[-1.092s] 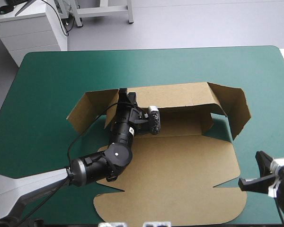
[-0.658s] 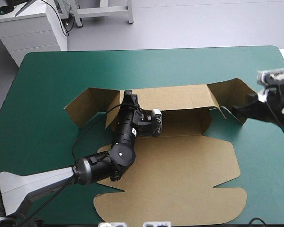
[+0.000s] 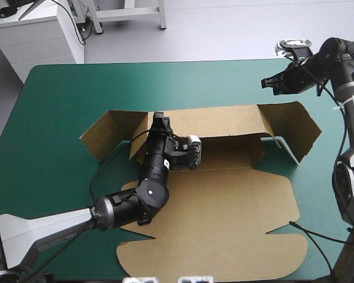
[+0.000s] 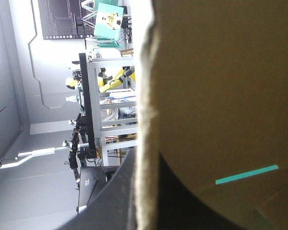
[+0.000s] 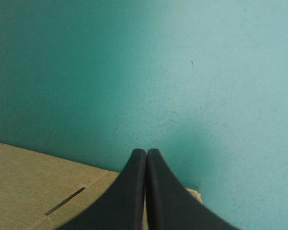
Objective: Fold the box
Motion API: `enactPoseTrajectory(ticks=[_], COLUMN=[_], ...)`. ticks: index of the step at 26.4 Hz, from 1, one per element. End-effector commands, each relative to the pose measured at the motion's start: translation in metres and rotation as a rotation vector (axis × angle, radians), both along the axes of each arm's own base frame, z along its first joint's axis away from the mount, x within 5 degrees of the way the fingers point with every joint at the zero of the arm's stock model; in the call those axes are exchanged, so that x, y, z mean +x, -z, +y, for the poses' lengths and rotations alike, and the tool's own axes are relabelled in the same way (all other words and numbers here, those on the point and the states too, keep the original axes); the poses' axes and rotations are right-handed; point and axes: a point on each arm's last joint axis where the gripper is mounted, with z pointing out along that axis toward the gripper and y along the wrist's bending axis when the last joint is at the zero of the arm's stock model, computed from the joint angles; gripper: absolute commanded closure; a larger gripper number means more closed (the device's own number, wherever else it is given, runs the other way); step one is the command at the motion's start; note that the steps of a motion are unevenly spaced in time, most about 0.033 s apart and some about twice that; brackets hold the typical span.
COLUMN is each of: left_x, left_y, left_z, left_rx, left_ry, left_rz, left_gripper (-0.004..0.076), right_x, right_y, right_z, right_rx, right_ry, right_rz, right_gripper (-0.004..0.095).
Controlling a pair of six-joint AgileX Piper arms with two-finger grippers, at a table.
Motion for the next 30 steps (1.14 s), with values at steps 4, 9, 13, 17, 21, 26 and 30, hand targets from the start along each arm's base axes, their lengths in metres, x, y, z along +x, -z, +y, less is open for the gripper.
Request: enactPoseTrajectory(ticks=[4, 9, 13, 17, 21, 26, 30], left_x=[-0.002, -0.002, -0.002, -0.002, -0.002, -0.002, -0.002], left_y=[-0.03, -0.03, -0.03, -0.03, -0.03, -0.03, -0.03], left_z=[0.002, 0.002, 0.002, 0.002, 0.002, 0.002, 0.002], left_rx=[0.009, 0.009, 0.009, 0.009, 0.009, 0.009, 0.009], left_ry=[0.017, 0.017, 0.017, 0.017, 0.017, 0.017, 0.017], left_rz=[-0.163, -0.163, -0.161, -0.163, -0.163, -0.163, -0.163], left_gripper=[0.0731, 0.0731, 0.0731, 0.0731, 0.0731, 0.0731, 0.0731], right_x=[-0.03, -0.05, -0.064, -0.081, -0.097, -0.113, -0.127], right_y=[-0.044, -0.032, -0.036, -0.039, -0.03, -0.019, -0.012], right_z=[0.004, 0.004, 0.005, 0.005, 0.005, 0.008, 0.009], right_rx=[0.034, 0.02, 0.019, 0.017, 0.013, 0.031, 0.034], right_ry=[-0.001, -0.022, -0.027, -0.027, -0.041, -0.063, -0.069], right_rz=[-0.087, -0.027, -0.027, -0.026, 0.012, 0.05, 0.073], right_gripper=[0.0927, 0.0927, 0.0927, 0.0927, 0.0927, 0.0927, 0.0927])
